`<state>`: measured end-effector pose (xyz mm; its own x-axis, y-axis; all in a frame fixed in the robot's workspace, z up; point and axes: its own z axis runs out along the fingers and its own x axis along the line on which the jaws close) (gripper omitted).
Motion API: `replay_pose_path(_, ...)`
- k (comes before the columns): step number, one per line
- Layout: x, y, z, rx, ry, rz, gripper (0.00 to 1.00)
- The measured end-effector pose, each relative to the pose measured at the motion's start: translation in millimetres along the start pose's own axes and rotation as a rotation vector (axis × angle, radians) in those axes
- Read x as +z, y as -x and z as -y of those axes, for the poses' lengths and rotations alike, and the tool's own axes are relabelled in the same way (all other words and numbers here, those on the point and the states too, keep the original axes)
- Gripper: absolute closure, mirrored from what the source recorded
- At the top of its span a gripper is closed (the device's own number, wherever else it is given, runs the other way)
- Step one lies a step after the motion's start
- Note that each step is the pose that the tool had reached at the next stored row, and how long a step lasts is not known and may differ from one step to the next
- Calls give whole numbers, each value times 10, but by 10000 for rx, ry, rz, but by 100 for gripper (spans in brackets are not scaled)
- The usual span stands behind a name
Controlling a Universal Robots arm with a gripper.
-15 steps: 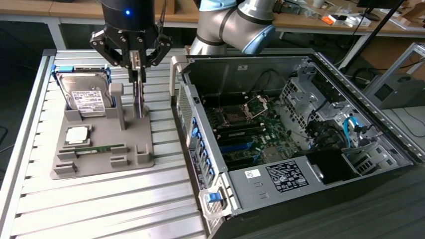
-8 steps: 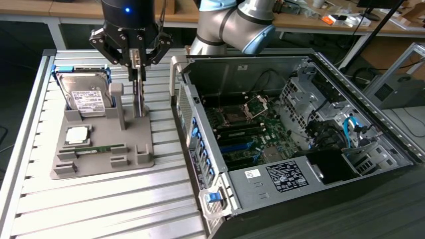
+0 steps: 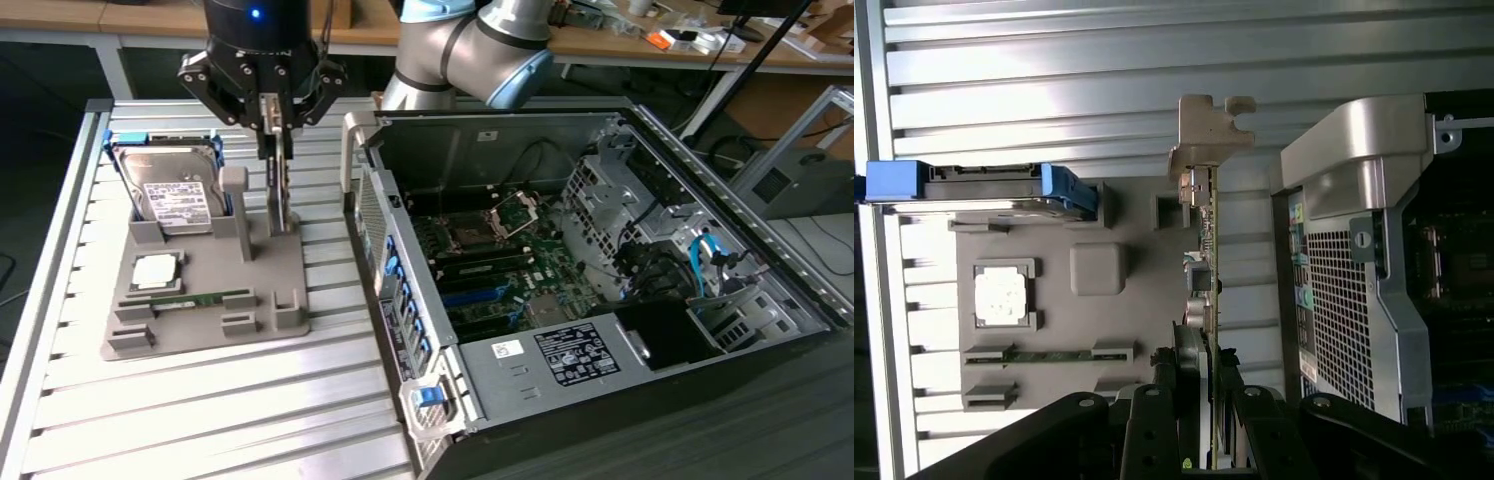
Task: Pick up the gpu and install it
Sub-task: 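Pick up the gpu and move the gpu toward the slot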
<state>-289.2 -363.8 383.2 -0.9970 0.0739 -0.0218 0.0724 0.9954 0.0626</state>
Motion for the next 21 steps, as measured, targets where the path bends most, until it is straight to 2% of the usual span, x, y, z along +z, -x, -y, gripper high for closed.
replay_pose_path(5,-18,2,24,1,5,0,73)
replay_pose_path(8,-26,7,83,1,23,-2,73)
replay_pose_path(11,-36,11,118,2,52,-3,73)
replay_pose_path(16,-67,39,148,4,137,-12,73)
replay_pose_path(21,-78,98,163,7,149,-46,73)
